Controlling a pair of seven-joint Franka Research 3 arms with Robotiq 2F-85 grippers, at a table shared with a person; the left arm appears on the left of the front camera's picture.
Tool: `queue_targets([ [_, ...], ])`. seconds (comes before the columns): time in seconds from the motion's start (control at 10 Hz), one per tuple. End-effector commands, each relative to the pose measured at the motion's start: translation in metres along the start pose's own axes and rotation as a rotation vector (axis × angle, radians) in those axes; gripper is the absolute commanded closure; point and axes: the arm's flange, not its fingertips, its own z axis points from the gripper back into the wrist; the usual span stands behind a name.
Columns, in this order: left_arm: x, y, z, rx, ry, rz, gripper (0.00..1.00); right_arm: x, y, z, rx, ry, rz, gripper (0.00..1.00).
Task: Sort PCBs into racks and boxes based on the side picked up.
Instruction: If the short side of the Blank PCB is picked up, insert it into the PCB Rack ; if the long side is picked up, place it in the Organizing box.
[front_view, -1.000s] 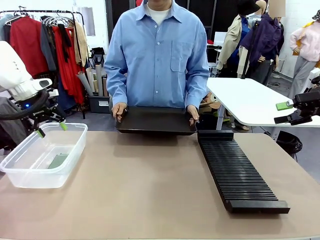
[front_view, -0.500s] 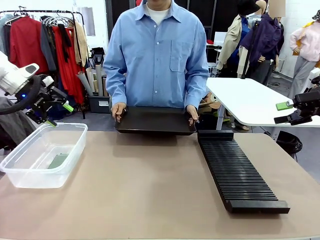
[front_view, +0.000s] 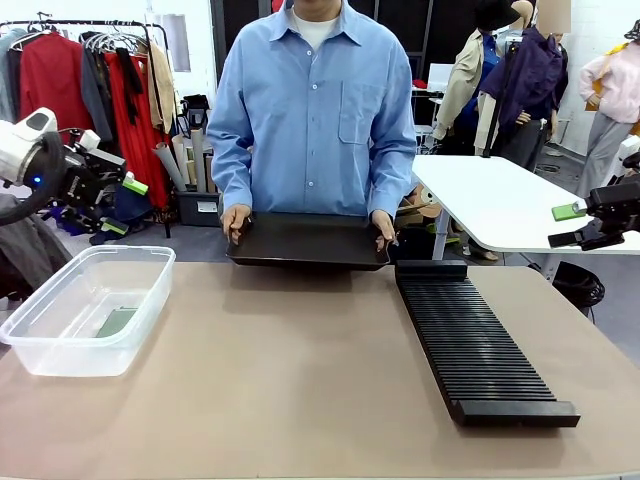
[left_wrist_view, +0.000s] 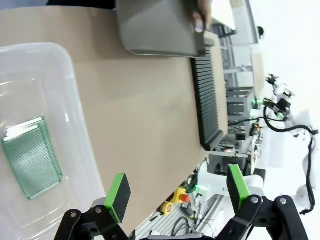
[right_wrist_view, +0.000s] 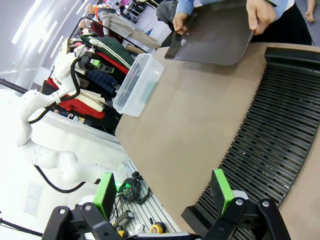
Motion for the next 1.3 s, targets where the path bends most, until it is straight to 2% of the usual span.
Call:
queue_targets([
  [0.0,-0.0029,0.0032,0.0013,-0.092,0.010,-0.048,0.00,0.0008,0.0026,-0.0004,0.003,-0.002,-0.003,0.00],
  [0.4,-0.0087,-0.0017,-0.0010,-0.134,-0.001,-0.215,0.00,0.0008,0.0026,-0.0004,0.003,-0.002,-0.003,0.00],
  [0.6,-0.0074,-0.0031,-0.0019,-0.087,-0.010,-0.201,0.00,0.0008,0.0026,-0.0004,0.003,-0.002,-0.003,0.00],
  [1.2,-0.0032,-0.0047,-0.0037,-0.102,0.012,-0.192,0.00,0.0008,0.0026,-0.0004,0.003,-0.002,-0.003,0.00],
])
